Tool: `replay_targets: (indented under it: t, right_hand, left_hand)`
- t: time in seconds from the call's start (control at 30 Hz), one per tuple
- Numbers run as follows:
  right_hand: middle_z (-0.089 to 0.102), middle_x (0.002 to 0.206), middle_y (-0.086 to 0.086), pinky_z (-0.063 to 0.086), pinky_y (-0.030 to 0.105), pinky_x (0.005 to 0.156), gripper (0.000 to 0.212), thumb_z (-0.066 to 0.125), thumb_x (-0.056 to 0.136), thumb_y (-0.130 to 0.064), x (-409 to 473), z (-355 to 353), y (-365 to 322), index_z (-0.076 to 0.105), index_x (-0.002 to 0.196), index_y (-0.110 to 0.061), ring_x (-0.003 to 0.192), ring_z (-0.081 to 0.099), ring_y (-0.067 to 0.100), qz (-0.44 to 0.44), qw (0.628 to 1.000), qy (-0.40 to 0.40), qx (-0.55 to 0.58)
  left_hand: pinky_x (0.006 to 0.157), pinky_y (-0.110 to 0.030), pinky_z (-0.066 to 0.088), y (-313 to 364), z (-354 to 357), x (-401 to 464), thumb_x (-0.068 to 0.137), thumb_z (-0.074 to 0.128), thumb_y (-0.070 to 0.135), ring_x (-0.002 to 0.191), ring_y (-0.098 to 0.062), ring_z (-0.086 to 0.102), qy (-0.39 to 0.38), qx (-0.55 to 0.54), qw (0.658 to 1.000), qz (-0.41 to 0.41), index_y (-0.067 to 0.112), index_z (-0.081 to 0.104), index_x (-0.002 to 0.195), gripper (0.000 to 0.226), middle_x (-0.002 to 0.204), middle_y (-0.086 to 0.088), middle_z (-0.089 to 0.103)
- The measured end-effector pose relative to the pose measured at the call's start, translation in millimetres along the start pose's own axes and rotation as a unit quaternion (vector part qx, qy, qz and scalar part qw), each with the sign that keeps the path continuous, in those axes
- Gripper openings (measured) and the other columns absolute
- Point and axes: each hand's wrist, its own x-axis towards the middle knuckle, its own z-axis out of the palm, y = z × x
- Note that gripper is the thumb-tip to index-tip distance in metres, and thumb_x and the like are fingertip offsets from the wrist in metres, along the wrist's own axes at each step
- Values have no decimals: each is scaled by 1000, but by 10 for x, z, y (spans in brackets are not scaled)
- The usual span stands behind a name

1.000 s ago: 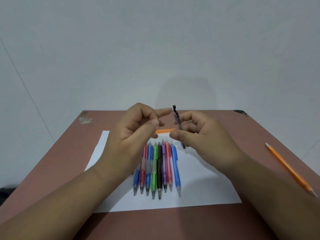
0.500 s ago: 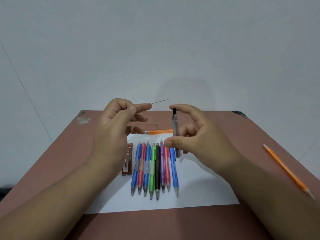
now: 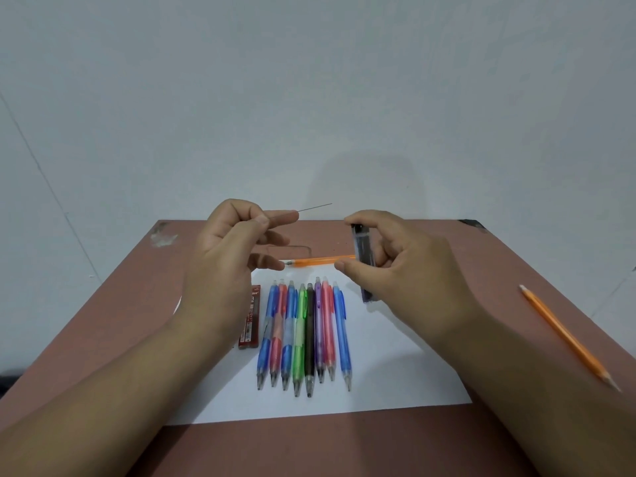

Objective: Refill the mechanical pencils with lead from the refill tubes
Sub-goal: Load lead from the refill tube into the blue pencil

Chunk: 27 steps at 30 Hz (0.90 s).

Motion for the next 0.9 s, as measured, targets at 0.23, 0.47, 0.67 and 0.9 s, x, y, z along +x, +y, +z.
replay_targets:
  t: [0.23,0.47,0.67,0.9]
  right_hand:
    - [55,75,-22,44,5,53,44,82,82,-43,46,-29,52,64,121,-38,71,61,-4,56,994,-49,-74]
    - [59,82,-17,40,10,45,35,81,83,-43,62,-51,101,67,114,-38,55,59,-12,102,982,-135,-88]
    - [52,83,-20,37,14,56,48,78,81,-50,50,-88,81,66,126,-37,70,55,-3,109,967,-182,-142]
    - [51,70,-16,38,19,60,35,68,90,-53,69,-76,89,69,121,-36,65,50,1,61,982,-83,-157]
  left_hand:
    - [71,-35,57,8,-16,12,102,45,12,86,-16,68,11,28,1000,-7,10,52,88,15,102,6,77]
    - [75,-41,58,-25,-24,29,98,54,16,90,-15,68,20,72,997,-16,13,60,91,11,103,12,76]
    - [74,-36,58,-42,-17,23,97,57,20,89,-5,67,17,106,994,-20,17,64,90,10,100,17,75]
    - [67,-20,55,-60,-10,11,96,62,24,88,2,66,-15,152,988,-4,22,66,86,11,99,23,73]
